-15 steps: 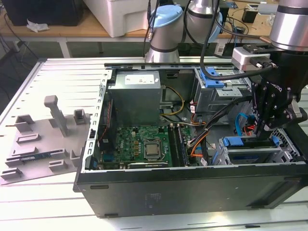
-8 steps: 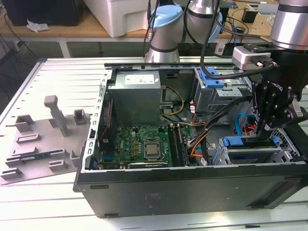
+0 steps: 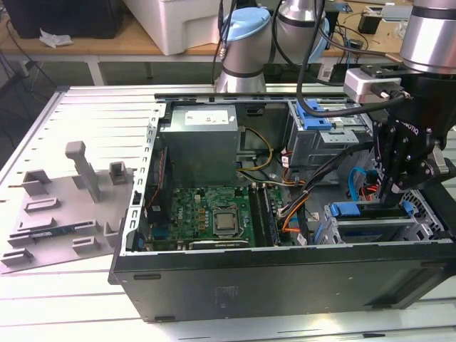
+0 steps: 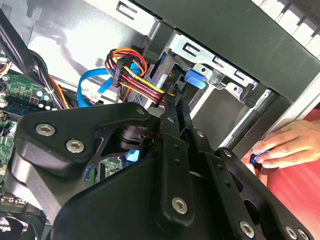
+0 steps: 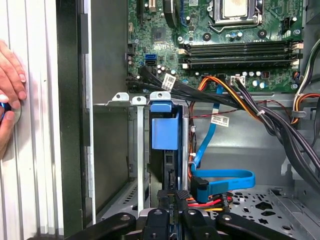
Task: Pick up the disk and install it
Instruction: 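Insert the disk into the insertion slot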
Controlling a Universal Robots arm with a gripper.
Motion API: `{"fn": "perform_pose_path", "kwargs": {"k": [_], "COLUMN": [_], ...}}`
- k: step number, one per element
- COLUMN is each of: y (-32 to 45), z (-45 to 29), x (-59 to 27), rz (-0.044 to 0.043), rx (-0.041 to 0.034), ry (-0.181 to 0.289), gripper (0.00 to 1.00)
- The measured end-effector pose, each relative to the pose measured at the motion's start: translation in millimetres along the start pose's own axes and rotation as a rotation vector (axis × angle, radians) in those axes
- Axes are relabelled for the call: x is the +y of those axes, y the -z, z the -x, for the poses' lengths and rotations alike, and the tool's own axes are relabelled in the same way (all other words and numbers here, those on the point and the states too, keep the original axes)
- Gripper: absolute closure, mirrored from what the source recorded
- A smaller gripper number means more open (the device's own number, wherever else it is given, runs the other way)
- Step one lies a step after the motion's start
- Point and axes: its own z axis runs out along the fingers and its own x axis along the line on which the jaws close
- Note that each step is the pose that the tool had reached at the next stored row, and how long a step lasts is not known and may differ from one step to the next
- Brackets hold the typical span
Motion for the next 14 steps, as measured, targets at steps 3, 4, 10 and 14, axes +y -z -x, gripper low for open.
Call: {"fn": "perform_pose_path", "kwargs": {"k": [3,4,10,14], "y": [0.0,0.0,-0.3,-0.4], "z": [0.0,0.0,-1.3,-1.6], "x": [0.0,0.0,0.0,0.0], "rz": [0.0001,0.0000,0.0001,0.0001], "rx": [-0.0010,-0.0011,-0.0070,-0.0079], "ry": [0.000,0.000,0.000,0.000], "gripper": [0.84,0.84,0.84,0.84]}}
